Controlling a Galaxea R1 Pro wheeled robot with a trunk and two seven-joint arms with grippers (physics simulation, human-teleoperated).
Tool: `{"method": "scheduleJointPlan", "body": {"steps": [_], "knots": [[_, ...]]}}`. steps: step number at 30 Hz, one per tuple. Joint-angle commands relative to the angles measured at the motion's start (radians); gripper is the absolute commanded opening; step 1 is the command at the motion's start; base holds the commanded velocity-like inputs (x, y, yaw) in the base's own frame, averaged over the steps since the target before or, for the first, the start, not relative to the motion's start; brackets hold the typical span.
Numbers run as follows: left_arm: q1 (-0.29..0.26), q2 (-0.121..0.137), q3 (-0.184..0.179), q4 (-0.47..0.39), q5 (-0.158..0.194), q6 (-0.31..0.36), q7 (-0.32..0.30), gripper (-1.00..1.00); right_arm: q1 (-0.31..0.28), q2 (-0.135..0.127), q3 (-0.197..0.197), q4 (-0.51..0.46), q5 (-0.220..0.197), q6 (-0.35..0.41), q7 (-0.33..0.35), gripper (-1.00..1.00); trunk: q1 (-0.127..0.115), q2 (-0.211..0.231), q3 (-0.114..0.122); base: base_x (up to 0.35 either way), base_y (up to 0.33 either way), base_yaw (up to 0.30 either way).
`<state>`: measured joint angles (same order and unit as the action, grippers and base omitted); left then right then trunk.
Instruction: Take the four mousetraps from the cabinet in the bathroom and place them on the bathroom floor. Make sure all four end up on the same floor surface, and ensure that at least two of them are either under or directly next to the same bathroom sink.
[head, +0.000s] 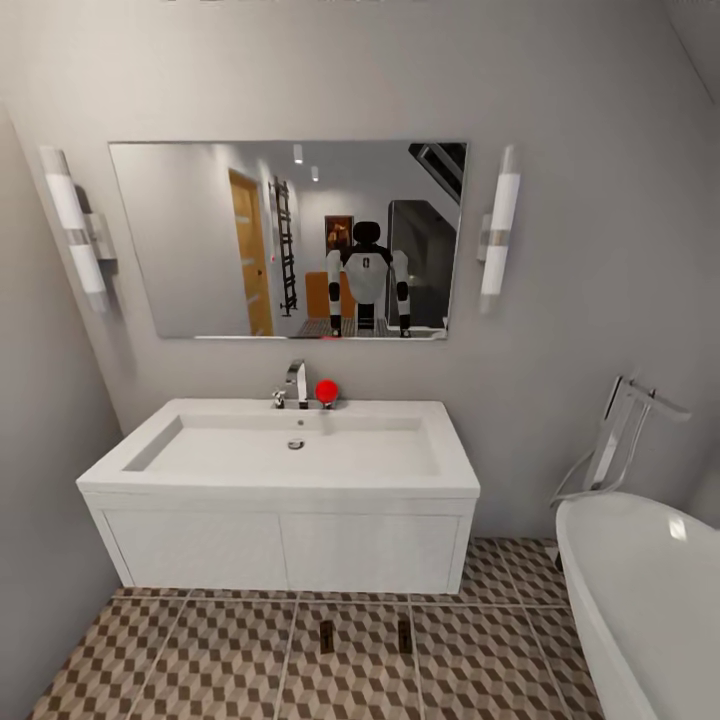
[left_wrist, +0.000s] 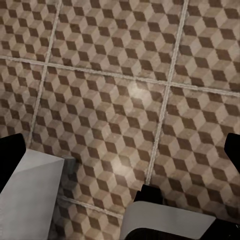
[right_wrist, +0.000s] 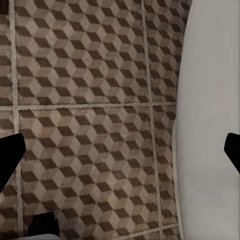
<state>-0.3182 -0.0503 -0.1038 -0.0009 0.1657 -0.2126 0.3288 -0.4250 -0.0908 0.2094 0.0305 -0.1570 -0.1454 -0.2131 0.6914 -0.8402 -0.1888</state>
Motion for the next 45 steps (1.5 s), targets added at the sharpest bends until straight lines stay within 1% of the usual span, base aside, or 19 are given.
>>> {"method": "scheduleJointPlan", "body": {"steps": [1, 34, 40, 45], "knots": [[-0.001, 0.000, -0.009, 0.001, 0.010, -0.004, 0.003, 1.00, -0.001, 0.000, 0.008, 0.003, -0.010, -0.007, 0.000, 1.00, -0.004, 0.006, 0.002, 0.000, 0.000, 0.000], [-0.001, 0.000, -0.009, 0.001, 0.010, 0.001, 0.003, 1.00, -0.001, 0.000, 0.008, 0.003, -0.010, -0.006, 0.001, 1.00, -0.130, 0.237, 0.105, 0.000, 0.000, 0.000], [-0.001, 0.000, -0.008, 0.001, 0.010, 0.016, 0.003, 1.00, 0.000, 0.000, 0.008, 0.003, -0.009, -0.002, 0.003, 1.00, -0.153, 0.279, 0.124, 0.000, 0.000, 0.000], [-0.001, 0.000, -0.009, 0.000, 0.009, 0.043, 0.002, 1.00, 0.017, 0.001, 0.008, 0.003, -0.009, 0.005, 0.007, 1.00, -0.172, 0.314, 0.140, 0.000, 0.000, 0.000]]}}
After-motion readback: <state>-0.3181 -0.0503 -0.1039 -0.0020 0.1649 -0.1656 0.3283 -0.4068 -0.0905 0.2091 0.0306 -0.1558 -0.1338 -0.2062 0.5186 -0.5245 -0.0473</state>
